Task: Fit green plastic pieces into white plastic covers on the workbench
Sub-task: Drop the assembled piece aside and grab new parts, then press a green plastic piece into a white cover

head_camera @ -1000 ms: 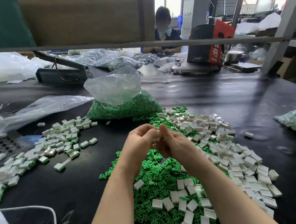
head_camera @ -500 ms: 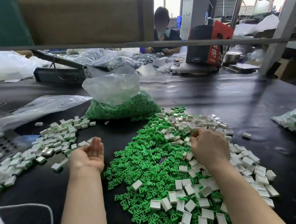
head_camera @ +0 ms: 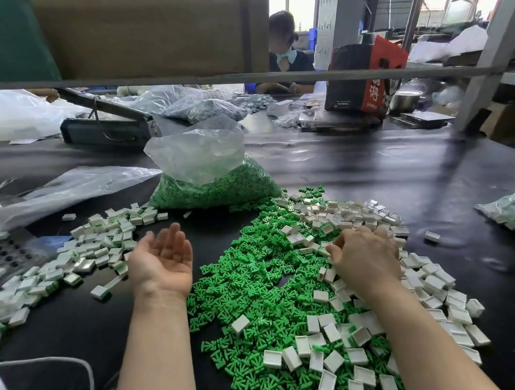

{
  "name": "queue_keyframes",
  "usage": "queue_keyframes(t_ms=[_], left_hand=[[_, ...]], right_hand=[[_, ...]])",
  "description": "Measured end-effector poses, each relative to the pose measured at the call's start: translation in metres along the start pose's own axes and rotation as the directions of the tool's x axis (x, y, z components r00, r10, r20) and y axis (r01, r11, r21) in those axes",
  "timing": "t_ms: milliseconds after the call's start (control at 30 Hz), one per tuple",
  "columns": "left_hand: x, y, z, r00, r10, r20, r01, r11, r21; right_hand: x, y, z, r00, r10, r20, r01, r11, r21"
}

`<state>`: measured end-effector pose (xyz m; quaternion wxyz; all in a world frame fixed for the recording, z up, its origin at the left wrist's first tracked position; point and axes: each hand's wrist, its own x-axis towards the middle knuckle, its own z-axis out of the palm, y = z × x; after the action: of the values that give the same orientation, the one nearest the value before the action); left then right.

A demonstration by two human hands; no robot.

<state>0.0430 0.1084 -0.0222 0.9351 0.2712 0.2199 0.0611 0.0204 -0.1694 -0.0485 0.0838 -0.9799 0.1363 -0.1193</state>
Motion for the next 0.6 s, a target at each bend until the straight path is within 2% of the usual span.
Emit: queue_keyframes(t_ms=[133,367,533,600], left_hand=[[-0.005,-0.013,0.01,0.997,-0.027,0.071,0.008,0.968,0.251],[-0.013,-0.03,0.02,0.992,-0.029,0.121,-0.035,0.868,0.496],[-0.018,-0.038,0.022,0.979,0.026,0.204,-0.155,0.74,0.654],[-0.021,-0.042,0.023,0.967,0.021,0.255,-0.202,0.674,0.711]], right_hand=[[0.0,-0.002,-0.001,1.0,0.008,-0.007,-0.008,1.0,-0.029],[-0.001,-0.009,-0.005,0.998,0.003,0.064,0.001,0.997,-0.074],[-0.002,-0.01,-0.007,1.0,0.009,0.025,-0.008,1.0,-0.03],[-0.003,-0.01,-0.005,0.999,-0.022,-0.028,0.024,0.997,0.073]])
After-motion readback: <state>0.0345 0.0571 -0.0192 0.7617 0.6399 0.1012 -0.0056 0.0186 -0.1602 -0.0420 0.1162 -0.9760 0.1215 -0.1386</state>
